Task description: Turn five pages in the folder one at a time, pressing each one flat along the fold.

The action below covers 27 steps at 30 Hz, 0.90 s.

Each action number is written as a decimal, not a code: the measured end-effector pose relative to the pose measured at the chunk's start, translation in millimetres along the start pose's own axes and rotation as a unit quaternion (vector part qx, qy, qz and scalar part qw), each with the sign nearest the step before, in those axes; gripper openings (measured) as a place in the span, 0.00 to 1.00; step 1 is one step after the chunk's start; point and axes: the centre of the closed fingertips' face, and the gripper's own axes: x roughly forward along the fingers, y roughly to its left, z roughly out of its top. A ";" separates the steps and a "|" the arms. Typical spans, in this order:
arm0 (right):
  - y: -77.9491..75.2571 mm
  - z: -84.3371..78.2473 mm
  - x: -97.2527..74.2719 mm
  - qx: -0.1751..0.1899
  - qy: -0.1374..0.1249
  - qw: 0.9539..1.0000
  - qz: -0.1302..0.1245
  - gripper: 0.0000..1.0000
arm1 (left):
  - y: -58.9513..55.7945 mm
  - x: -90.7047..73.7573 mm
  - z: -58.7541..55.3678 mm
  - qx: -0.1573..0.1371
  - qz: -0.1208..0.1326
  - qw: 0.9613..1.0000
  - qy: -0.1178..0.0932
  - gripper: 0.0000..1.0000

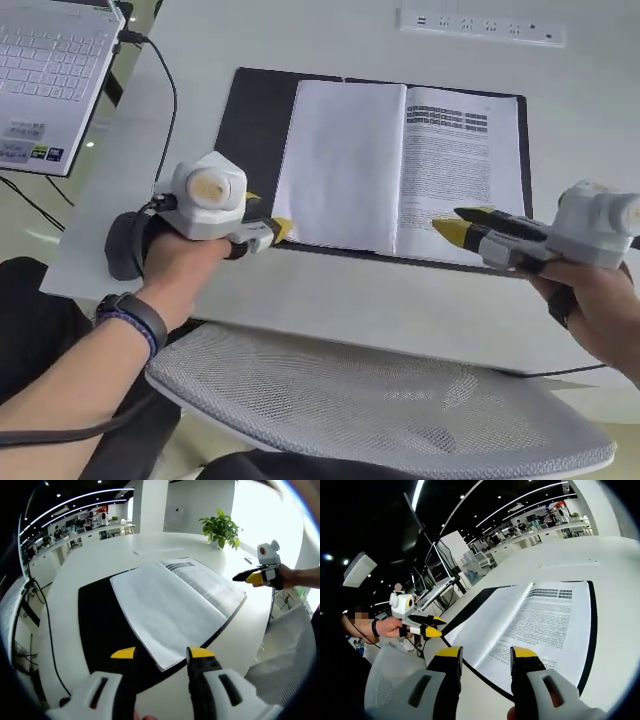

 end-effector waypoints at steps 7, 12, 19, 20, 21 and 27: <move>-19.0 9.7 -30.7 -0.027 -0.010 0.998 -0.050 0.46 | 0.7 -17.4 23.7 0.020 0.004 0.999 -0.034 0.43; -29.3 10.0 -50.2 -0.050 -0.007 0.995 -0.080 0.53 | -0.6 -29.8 31.6 0.041 0.001 0.998 -0.044 0.51; -30.5 7.2 -67.4 -0.061 -0.005 0.993 -0.097 0.60 | -1.7 -44.6 38.9 0.054 0.003 0.997 -0.054 0.59; -29.7 5.9 -69.6 -0.064 -0.003 0.993 -0.100 0.61 | -2.2 -47.1 40.2 0.060 0.005 0.997 -0.055 0.60; -29.2 4.7 -71.0 -0.067 -0.001 0.993 -0.101 0.61 | -2.5 -48.6 40.9 0.064 0.005 0.996 -0.056 0.60; -22.9 -0.8 -80.3 -0.077 0.006 0.991 -0.105 0.66 | -3.1 -61.4 46.9 0.057 0.006 0.996 -0.070 0.66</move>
